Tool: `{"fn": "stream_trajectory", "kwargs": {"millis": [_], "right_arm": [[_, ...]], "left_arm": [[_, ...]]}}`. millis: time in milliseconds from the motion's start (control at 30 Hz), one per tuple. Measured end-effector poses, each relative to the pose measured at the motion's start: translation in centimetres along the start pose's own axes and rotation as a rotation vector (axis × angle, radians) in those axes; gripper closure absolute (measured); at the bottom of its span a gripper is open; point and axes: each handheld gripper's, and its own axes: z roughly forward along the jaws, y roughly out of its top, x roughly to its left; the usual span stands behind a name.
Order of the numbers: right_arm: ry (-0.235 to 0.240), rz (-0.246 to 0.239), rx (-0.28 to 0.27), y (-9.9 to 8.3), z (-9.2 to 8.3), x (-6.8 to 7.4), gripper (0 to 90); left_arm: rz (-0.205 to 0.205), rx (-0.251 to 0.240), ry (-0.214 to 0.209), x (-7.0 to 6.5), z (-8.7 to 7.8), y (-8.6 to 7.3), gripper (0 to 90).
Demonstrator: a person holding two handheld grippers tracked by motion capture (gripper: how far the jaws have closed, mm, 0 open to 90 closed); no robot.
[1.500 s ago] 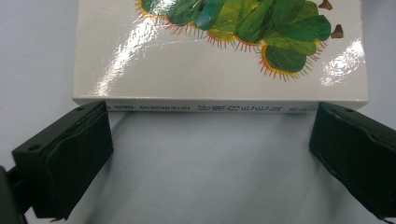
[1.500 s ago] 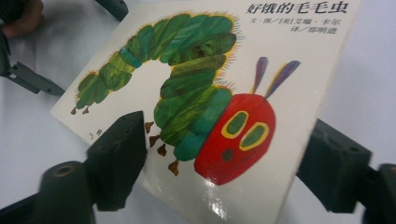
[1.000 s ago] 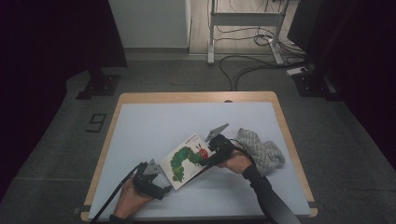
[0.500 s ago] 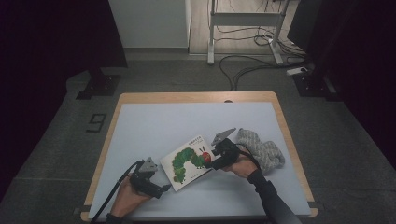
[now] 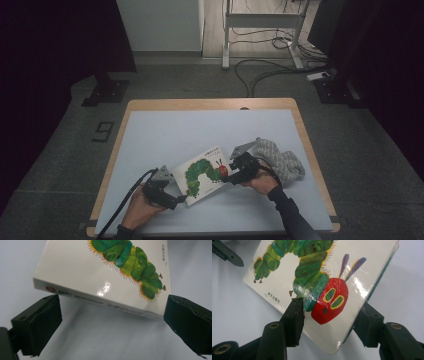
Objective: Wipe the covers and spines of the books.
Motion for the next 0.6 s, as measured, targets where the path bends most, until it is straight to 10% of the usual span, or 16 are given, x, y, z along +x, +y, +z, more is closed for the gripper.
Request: {"fn": "stream_trajectory", "kwargs": {"millis": [600], "right_arm": [[0.001,0.008,-0.024,-0.80,0.18,-0.39,39.8]], "left_arm": [[0.031,0.000,0.015,-0.44,-0.28,0.76,17.2]]}}
